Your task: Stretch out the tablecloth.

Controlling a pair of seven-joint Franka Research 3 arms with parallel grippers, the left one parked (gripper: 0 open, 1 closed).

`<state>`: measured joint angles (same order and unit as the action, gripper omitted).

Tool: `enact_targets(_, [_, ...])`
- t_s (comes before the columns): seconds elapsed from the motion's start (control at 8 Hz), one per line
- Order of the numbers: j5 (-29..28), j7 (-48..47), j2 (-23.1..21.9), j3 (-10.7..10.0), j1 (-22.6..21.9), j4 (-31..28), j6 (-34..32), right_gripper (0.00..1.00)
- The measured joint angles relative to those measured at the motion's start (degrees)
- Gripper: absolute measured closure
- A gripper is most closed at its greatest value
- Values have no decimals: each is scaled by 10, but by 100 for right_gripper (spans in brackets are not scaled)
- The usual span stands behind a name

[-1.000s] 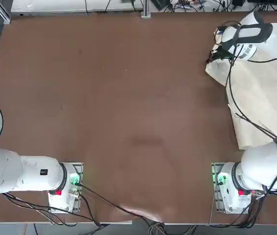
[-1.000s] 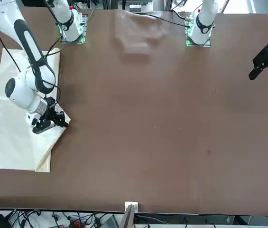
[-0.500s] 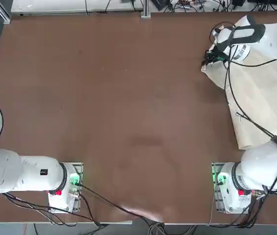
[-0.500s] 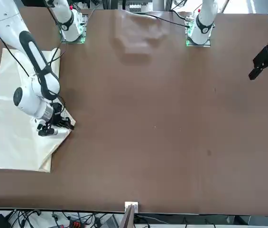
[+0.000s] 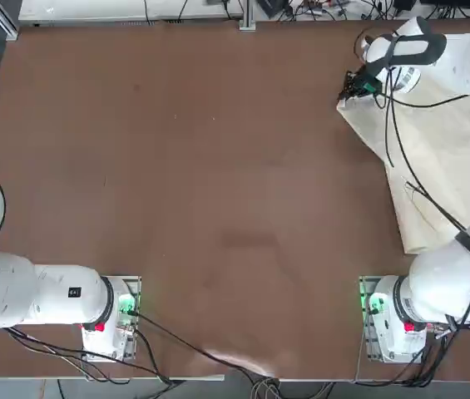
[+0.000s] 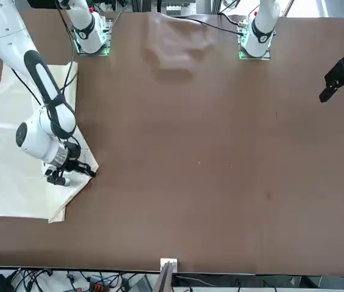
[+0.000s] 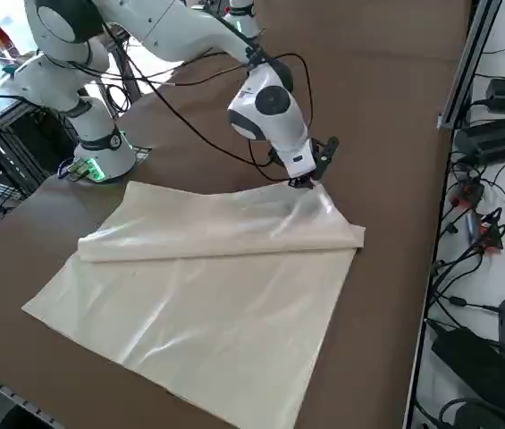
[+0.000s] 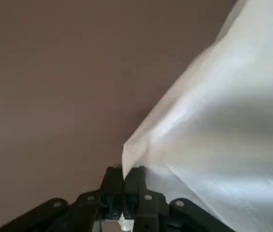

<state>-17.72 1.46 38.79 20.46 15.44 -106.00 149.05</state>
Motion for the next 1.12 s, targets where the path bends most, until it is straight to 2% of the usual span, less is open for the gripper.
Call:
enact_targets(0.25, [-4, -49, 35, 0, -10, 61, -30, 98])
enact_targets(0.5, [-35, -68, 64, 0, -17, 111, -61, 98])
enact_targets(1.12, [-106, -107, 94, 0, -52, 167, -69, 98])
